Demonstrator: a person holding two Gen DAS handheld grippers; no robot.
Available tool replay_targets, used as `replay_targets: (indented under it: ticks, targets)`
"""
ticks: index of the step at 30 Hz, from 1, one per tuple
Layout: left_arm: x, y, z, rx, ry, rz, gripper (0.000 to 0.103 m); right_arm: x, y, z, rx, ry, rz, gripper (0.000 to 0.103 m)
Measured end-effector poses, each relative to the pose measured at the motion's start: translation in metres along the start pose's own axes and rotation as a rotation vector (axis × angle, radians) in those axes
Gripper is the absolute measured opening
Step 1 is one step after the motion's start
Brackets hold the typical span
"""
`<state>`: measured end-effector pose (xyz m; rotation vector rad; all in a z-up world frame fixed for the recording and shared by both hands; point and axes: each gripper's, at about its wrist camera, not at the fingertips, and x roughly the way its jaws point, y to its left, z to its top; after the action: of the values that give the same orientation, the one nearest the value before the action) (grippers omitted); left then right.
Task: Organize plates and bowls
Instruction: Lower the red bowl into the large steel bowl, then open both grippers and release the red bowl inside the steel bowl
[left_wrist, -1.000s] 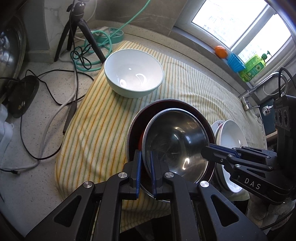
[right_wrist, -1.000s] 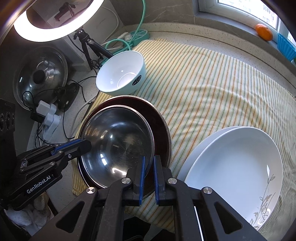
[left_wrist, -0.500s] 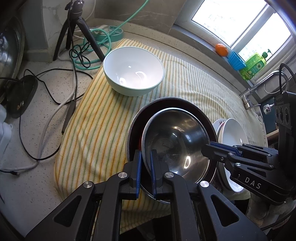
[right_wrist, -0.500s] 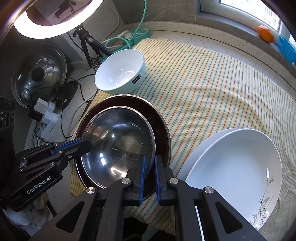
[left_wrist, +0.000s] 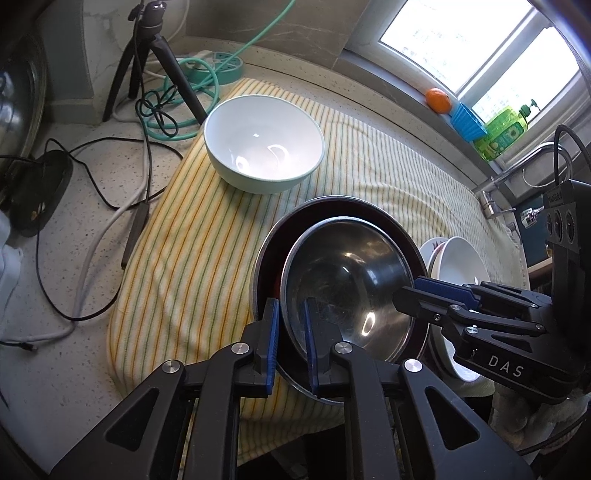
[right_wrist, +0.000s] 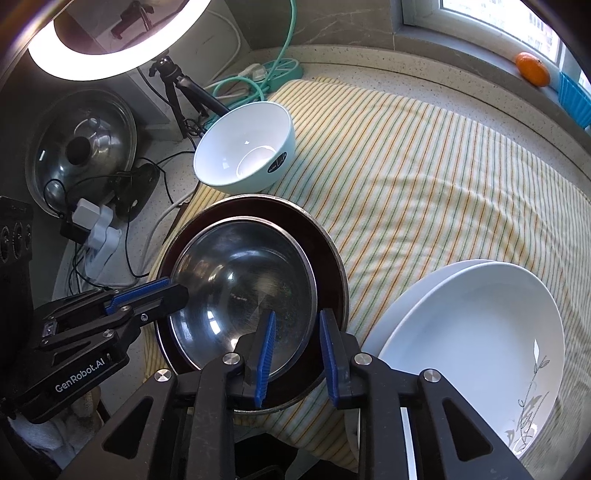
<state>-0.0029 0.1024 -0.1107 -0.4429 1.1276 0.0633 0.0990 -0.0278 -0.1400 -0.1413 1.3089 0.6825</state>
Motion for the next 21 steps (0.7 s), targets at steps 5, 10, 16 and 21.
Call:
replay_targets:
  ticks: [5, 10, 16, 21]
  targets:
    - [-0.008, 0.003, 0.001, -0.017, -0.019, -0.011, 0.012, -0.007, -0.001, 0.001, 0.004, -0.008, 0.011, 0.027]
    - [-0.023, 0.006, 0.002, -0.034, -0.059, -0.019, 0.012, -0.019, -0.004, 0.0, 0.024, -0.039, 0.047, 0.027]
    - [-0.04, 0.017, 0.007, -0.076, -0.126, -0.011, 0.019, -0.038, -0.009, 0.005, 0.046, -0.12, 0.065, 0.029]
    - [-0.04, 0.039, 0.011, -0.166, -0.12, -0.047, 0.037, -0.048, -0.01, 0.015, 0.026, -0.165, 0.061, 0.032]
